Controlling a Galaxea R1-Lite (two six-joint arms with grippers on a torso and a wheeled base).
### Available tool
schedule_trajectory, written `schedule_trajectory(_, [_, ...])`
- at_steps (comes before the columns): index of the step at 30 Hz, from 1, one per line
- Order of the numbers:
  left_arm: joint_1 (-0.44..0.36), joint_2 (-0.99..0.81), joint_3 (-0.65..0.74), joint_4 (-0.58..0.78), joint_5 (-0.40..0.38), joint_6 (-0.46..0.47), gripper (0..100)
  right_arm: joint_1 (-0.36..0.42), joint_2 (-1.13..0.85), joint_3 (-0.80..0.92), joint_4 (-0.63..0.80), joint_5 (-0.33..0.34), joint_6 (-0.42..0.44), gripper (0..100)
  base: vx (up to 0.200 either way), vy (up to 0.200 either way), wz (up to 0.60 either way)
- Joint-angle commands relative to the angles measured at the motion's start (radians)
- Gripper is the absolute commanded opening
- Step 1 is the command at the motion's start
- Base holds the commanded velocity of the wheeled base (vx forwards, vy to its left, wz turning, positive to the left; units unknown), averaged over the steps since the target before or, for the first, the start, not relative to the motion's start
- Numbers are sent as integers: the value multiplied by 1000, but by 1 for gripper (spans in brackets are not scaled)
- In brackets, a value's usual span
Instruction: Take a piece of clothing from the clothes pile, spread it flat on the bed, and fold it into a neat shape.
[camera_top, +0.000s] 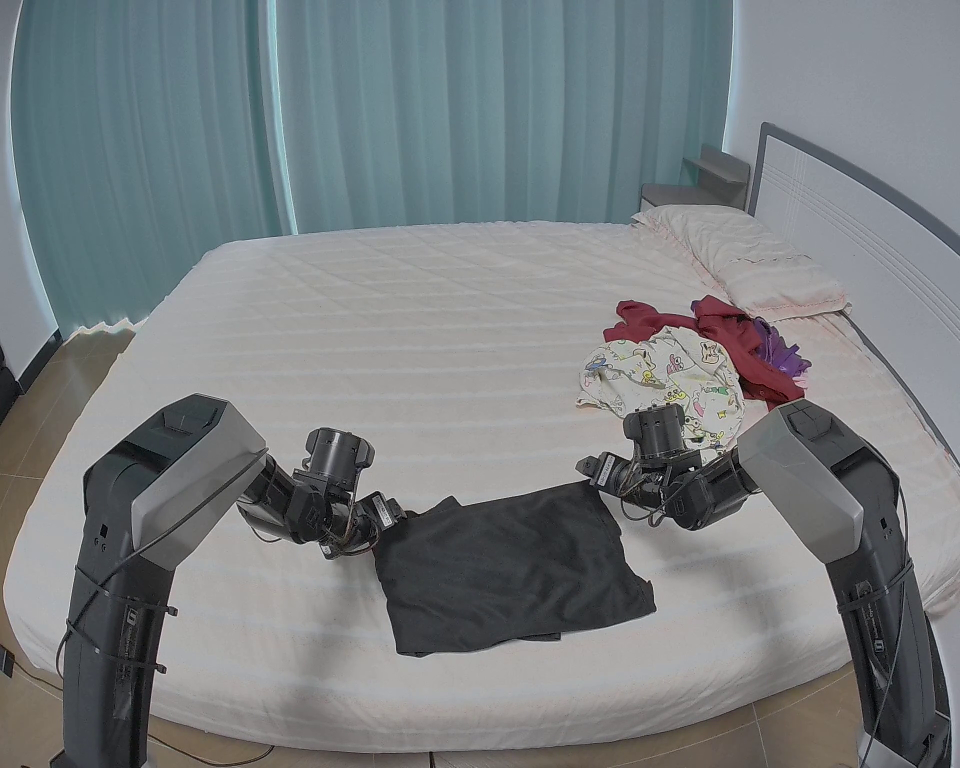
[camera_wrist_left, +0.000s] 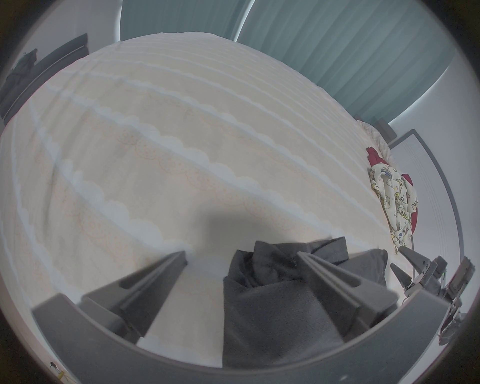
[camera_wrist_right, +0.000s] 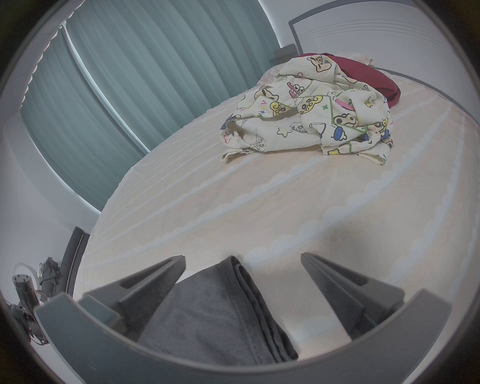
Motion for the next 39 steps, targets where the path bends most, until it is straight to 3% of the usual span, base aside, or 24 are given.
schedule_trajectory(1, [13, -19, 23, 4, 0, -3, 100, -5, -84, 95, -2, 3, 22, 100, 0, 0, 0])
schedule_trajectory(4, [42, -88, 73, 3, -17, -5, 100, -8, -192, 265, -4, 44, 6, 100, 0, 0, 0])
schedule_trajectory(10, [56, -252, 307, -37, -150, -3, 100, -16, -348, 655, -151, 258, -107, 100, 0, 0, 0])
schedule_trajectory(15, [47, -291, 492, -169, -175, -5, 100, -11, -325, 777, -252, 282, -161, 100, 0, 0, 0])
schedule_trajectory(20, [34, -294, 616, -310, -175, -22, 100, 4, -322, 793, -261, 327, -167, 100, 0, 0, 0])
schedule_trajectory(27, [25, -291, 644, -387, -173, -74, 100, 26, -298, 774, -263, 333, -166, 100, 0, 0, 0])
schedule_trajectory(28, [25, -291, 644, -387, -173, -74, 100, 26, -298, 774, -264, 333, -164, 0, 0, 0, 0])
schedule_trajectory(39, [24, -286, 641, -387, -172, -72, 100, -7, -345, 834, -252, 336, -161, 0, 0, 0, 0])
